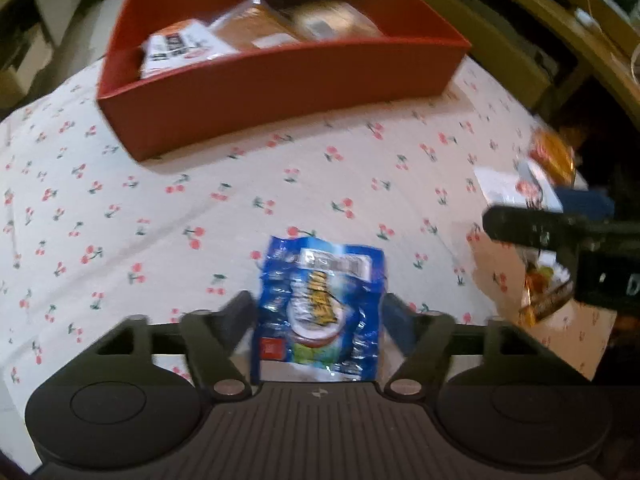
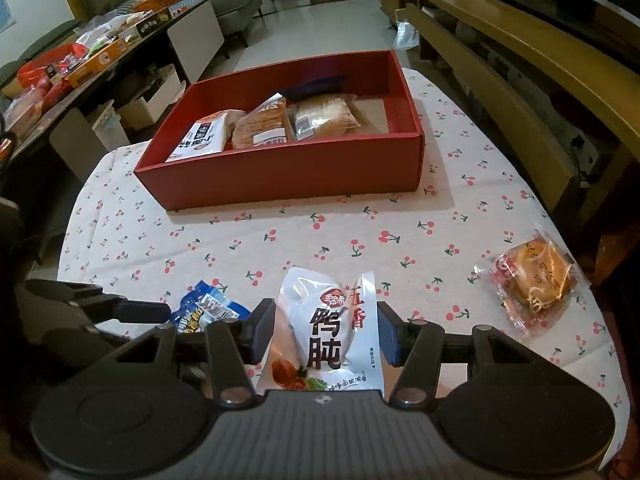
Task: Organize snacks
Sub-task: 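Carry both held packets up and over the red box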
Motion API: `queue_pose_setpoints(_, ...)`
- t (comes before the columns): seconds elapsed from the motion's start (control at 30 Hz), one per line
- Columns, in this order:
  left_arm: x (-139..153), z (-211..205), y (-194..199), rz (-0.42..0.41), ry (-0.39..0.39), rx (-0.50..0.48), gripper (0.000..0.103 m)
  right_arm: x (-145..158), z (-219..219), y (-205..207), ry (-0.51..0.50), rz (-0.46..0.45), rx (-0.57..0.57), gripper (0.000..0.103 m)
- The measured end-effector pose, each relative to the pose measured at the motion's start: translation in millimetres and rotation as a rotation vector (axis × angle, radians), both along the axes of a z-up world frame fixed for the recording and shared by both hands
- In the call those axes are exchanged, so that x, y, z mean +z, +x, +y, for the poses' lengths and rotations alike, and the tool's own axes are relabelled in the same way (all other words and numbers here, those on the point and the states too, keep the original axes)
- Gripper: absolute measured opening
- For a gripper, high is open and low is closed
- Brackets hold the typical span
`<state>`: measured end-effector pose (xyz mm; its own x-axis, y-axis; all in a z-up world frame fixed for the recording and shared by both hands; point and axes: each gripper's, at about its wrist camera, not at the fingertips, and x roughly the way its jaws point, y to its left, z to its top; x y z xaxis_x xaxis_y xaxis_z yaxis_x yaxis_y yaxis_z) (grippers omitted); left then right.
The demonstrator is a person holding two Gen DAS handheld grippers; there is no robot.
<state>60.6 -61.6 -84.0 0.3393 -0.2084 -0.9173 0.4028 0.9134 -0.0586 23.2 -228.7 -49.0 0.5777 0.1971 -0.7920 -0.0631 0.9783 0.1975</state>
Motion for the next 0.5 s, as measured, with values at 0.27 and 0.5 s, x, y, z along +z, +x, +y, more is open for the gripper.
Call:
queue_pose_setpoints(0.27, -14, -10, -2, -0.021, 0.082, -0.047, 0.099, 0, -5, -1, 0.013, 0.007, -0.003, 0.065)
queue_pose_setpoints(0.5, -2, 11, 2, -0.030, 0.041, 0.029, 0.074, 2, -3, -2, 0.017, -0.007, 0.007, 0.065)
